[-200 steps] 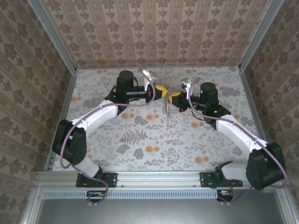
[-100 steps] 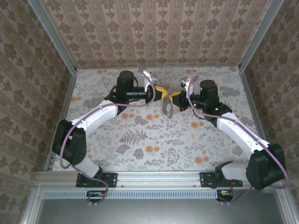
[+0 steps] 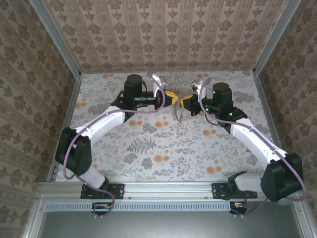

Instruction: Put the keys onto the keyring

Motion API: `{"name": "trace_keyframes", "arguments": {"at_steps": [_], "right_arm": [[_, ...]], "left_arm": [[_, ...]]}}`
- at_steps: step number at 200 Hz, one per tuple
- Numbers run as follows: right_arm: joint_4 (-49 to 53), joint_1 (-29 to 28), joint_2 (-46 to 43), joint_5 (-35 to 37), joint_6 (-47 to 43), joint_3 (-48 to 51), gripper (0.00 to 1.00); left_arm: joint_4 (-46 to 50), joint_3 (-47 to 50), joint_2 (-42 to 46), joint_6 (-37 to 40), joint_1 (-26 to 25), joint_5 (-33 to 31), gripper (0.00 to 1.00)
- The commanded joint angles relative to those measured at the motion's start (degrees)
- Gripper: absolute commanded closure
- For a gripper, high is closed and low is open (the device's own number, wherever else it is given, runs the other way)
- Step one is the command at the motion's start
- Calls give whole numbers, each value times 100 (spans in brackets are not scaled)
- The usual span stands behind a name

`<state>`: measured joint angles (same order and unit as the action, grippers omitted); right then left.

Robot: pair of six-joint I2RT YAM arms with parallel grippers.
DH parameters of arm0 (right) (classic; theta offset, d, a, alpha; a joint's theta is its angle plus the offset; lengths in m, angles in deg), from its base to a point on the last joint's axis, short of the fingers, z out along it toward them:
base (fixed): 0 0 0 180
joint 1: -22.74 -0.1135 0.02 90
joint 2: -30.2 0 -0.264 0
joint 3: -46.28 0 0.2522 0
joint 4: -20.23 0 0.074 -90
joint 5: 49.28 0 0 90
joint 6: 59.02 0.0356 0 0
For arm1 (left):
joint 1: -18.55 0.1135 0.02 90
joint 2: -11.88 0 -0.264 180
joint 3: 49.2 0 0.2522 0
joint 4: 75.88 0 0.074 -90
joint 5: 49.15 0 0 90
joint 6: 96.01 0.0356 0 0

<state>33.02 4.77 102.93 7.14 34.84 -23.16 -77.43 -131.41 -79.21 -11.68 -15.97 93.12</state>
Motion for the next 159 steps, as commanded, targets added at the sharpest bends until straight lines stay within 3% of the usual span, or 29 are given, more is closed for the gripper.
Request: {"name": "trace_keyframes", "arguments": {"at_steps": [1,70,159], "right_arm": [[87,53,-141,113,-114,-236,100],[-53,-65,118,-217,55,-426,100],[70,235,-220,170,-19,-167,100]], "left_arm": [[36,-231,184,133,-75,204,100],[40,-253,175,149,-107,205,100],[105,-266,166,185,-107,186,100]]}}
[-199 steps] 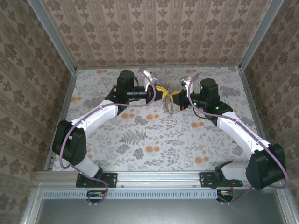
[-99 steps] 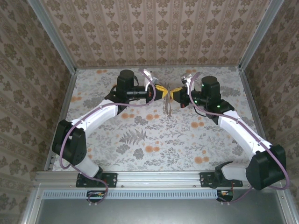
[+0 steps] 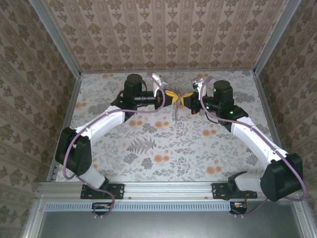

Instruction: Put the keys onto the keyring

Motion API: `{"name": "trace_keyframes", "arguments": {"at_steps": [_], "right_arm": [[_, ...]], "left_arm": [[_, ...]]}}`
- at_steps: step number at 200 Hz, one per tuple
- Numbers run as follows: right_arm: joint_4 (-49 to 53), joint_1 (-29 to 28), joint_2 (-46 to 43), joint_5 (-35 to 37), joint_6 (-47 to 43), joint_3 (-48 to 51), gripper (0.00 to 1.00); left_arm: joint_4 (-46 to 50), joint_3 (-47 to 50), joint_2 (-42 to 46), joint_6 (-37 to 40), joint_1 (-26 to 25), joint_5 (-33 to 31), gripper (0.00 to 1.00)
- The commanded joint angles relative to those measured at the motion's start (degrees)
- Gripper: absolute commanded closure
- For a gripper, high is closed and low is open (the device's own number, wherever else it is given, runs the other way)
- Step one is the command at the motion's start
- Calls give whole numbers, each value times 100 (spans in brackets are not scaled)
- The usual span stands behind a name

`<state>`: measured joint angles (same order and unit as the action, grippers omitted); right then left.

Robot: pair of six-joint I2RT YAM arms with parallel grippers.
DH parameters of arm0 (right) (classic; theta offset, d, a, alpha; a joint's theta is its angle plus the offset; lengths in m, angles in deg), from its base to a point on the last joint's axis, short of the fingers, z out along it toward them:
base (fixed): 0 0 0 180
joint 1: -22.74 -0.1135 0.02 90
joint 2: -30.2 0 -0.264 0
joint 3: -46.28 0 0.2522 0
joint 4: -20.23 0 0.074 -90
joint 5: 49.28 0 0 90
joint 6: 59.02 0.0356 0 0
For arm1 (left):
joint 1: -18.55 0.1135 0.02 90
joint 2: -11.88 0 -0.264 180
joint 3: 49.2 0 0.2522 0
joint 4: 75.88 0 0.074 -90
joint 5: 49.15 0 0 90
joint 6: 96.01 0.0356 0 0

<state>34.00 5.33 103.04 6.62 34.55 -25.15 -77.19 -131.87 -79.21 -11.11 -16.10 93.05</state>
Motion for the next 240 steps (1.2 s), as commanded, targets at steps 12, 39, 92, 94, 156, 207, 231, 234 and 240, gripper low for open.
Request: {"name": "trace_keyframes", "arguments": {"at_steps": [12,39,92,94,156,207,231,234,240], "right_arm": [[-30,200,-236,182,39,21,100],[-41,188,-135,-17,103,-86,100],[-5,-98,71,-39,56,-251,100],[-2,-107,81,-38,49,-259,100],[69,25,-86,319,-8,-189,100],[74,161,-161,264,125,-236,100],[65,160,-80,292,161,-271,100],[65,161,-73,292,166,-267,100],[69,164,-47,306,168,-287,100]], "left_arm": [[79,-233,162,134,-96,203,100],[82,-244,159,132,-96,204,100],[90,-263,153,128,-103,208,100],[89,-264,153,120,-103,204,100],[109,-264,119,121,-112,220,100],[129,-281,83,121,-107,298,100],[264,-342,55,100,-112,212,100],[284,-341,56,91,-112,155,100],[281,-333,56,83,-105,66,100]]}}
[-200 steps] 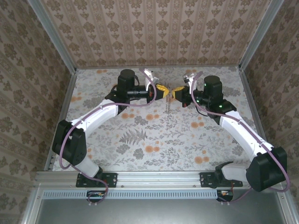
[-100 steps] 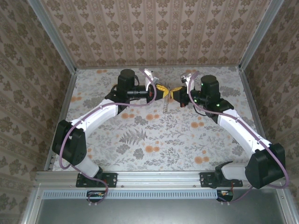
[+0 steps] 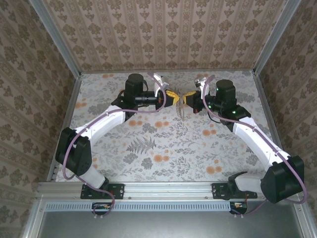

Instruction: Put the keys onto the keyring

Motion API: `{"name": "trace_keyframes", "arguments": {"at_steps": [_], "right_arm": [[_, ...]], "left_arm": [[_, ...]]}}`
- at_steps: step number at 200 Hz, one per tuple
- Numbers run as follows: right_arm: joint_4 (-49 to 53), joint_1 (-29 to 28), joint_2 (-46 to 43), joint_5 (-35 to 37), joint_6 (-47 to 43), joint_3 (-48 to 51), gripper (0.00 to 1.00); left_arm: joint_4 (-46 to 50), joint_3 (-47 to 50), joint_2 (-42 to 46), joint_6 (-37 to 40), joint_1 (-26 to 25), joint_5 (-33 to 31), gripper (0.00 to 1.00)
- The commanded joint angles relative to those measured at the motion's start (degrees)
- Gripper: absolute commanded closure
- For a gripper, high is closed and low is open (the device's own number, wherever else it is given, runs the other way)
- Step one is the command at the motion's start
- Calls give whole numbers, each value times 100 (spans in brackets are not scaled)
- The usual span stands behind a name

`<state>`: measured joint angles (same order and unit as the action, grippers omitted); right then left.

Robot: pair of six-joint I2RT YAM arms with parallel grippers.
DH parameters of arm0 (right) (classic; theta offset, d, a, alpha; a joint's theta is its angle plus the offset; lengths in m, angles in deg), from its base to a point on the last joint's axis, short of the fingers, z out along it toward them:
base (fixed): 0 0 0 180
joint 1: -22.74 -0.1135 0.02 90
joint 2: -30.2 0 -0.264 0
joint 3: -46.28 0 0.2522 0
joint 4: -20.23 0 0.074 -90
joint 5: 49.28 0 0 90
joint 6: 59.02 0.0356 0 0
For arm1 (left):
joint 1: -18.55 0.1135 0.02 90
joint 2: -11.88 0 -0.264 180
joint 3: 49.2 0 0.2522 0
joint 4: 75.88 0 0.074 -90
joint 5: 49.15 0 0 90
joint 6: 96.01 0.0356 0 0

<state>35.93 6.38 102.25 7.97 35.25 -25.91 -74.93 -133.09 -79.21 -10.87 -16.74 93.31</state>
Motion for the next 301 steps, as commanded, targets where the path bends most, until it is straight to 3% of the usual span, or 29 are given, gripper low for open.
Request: {"name": "trace_keyframes", "arguments": {"at_steps": [1,8,32,59,114,167,191,215,301], "right_arm": [[-119,61,34,167,99,-216,100],[-99,56,61,180,98,-246,100],[-19,54,181,169,91,-349,100],[-6,55,452,75,107,-474,100],[-306,-25,1752,-168,326,-1082,100],[-55,-304,3611,-432,416,-2813,100],[138,-426,4045,-526,442,-3240,100],[-34,-519,4089,-505,515,-2914,100],[-1600,-682,3713,-453,1524,-384,100]], "left_arm": [[54,-207,61,53,-41,24,100],[19,-159,85,14,-40,-111,96],[-306,107,274,-200,27,-704,69],[-378,467,666,-369,314,-1252,55],[-457,1133,1431,-556,841,-1819,50],[-370,1438,1719,-660,1193,-2168,49],[-348,1561,1844,-703,1302,-2224,49],[-336,1649,1937,-715,1334,-2216,49],[-380,1687,1893,-948,1323,-2069,49]]}}
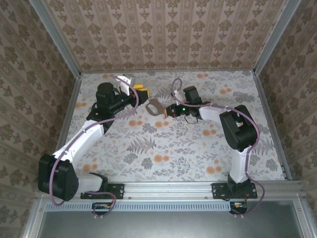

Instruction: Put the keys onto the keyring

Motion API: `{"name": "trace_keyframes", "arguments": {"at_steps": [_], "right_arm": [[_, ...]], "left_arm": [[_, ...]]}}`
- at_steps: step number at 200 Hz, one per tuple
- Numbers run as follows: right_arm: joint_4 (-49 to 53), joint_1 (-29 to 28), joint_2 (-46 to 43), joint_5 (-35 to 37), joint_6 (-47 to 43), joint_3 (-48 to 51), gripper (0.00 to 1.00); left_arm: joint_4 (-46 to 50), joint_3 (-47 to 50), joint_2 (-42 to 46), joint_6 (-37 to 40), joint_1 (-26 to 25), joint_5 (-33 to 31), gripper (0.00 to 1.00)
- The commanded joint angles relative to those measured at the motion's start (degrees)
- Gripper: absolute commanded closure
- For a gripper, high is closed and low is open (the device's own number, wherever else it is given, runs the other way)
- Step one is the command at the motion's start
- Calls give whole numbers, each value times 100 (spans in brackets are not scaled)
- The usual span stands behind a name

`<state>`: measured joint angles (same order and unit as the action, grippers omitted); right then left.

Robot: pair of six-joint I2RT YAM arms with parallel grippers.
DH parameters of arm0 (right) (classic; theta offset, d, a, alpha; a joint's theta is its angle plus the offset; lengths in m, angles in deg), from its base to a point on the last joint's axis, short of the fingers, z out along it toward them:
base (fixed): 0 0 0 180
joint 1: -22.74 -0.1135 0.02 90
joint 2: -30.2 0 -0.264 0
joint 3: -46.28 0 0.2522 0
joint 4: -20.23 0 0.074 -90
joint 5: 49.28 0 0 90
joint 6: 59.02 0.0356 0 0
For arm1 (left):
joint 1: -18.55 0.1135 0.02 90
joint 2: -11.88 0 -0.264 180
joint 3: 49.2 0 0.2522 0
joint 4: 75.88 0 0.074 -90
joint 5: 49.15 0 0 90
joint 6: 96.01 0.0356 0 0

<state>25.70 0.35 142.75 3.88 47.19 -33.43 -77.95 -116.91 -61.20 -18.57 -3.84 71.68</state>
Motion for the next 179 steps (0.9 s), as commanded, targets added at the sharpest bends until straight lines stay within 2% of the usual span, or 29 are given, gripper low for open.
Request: {"name": "trace_keyframes", "arguments": {"at_steps": [1,70,102,122,125,132,146,150,154,160,179], "right_arm": [[-595,-80,-343,-43,335,383,100],[-829,-269,-693,-30,569,1335,100],[-837,-410,-1049,-78,672,1831,64],[-910,-420,-1386,-166,806,2202,46],[-905,-417,-1454,-166,816,2261,37],[-873,-413,-1642,-117,830,2373,25],[-676,-415,-2095,-15,805,2530,10],[-583,-407,-2236,24,790,2554,7],[-477,-400,-2384,63,768,2567,0],[-316,-383,-2616,155,715,2585,0],[182,-234,-3467,589,619,2600,0]], "left_arm": [[-73,69,92,-182,33,97,49],[49,56,58,-247,-8,212,49],[104,43,40,-256,-48,250,48],[139,52,39,-262,-80,250,46],[155,52,44,-252,-85,247,45],[184,52,48,-247,-98,234,44],[252,52,74,-223,-123,173,41],[265,67,83,-208,-134,158,37],[292,61,96,-192,-133,119,33],[360,62,113,-156,-138,61,26],[540,131,220,-83,-130,-382,11]]}}
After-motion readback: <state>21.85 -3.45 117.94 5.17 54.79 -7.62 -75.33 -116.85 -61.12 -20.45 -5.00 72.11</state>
